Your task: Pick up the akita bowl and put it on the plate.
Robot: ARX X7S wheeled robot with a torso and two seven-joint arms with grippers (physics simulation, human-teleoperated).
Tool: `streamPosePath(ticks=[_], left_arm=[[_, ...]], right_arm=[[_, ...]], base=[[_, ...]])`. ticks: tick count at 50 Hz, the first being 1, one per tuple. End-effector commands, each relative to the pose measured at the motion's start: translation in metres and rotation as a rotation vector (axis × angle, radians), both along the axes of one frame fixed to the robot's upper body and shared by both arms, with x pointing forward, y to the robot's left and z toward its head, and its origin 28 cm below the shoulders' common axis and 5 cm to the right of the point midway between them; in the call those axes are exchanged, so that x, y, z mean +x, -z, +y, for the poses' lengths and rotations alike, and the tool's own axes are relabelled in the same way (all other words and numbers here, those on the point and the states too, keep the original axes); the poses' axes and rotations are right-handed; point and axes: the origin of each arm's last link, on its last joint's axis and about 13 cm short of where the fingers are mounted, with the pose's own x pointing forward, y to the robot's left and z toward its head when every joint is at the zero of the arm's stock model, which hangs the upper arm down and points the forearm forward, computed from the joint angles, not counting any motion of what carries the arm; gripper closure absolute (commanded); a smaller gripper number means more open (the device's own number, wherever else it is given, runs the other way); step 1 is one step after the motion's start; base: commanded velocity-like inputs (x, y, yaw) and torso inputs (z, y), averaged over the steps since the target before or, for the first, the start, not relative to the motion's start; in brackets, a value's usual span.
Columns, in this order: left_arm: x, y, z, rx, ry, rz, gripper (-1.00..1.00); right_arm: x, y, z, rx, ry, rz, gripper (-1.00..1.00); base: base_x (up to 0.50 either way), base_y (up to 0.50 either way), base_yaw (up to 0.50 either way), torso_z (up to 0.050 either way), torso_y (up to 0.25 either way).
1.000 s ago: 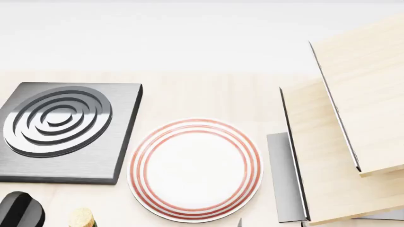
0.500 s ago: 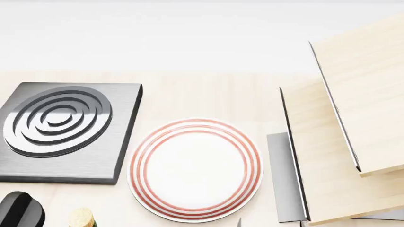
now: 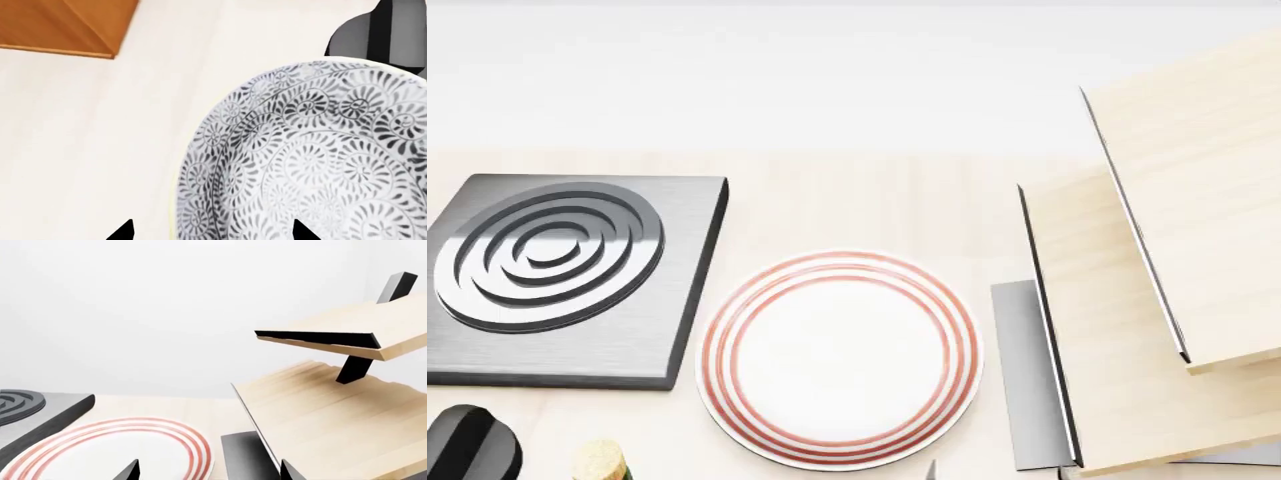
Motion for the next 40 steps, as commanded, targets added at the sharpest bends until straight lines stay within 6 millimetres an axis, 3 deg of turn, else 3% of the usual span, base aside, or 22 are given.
streamPosePath(ticks=[1,40], left_arm=[[-0.001,0.006,0.006,-0.006,-0.009,0.036,-1.0],[0.017,0.042,0.014,-0.046,-0.039,0.121,-1.0]], right_arm=[[0.001,0.002,0.0,0.0,0.0,0.005,-1.0],[0.002,0.005,0.003,-0.007,-0.007,0.016,-1.0]], base=[[0.0,0.0,0.0,0.0,0.0],[0.0,0.0,0.0,0.0,0.0]])
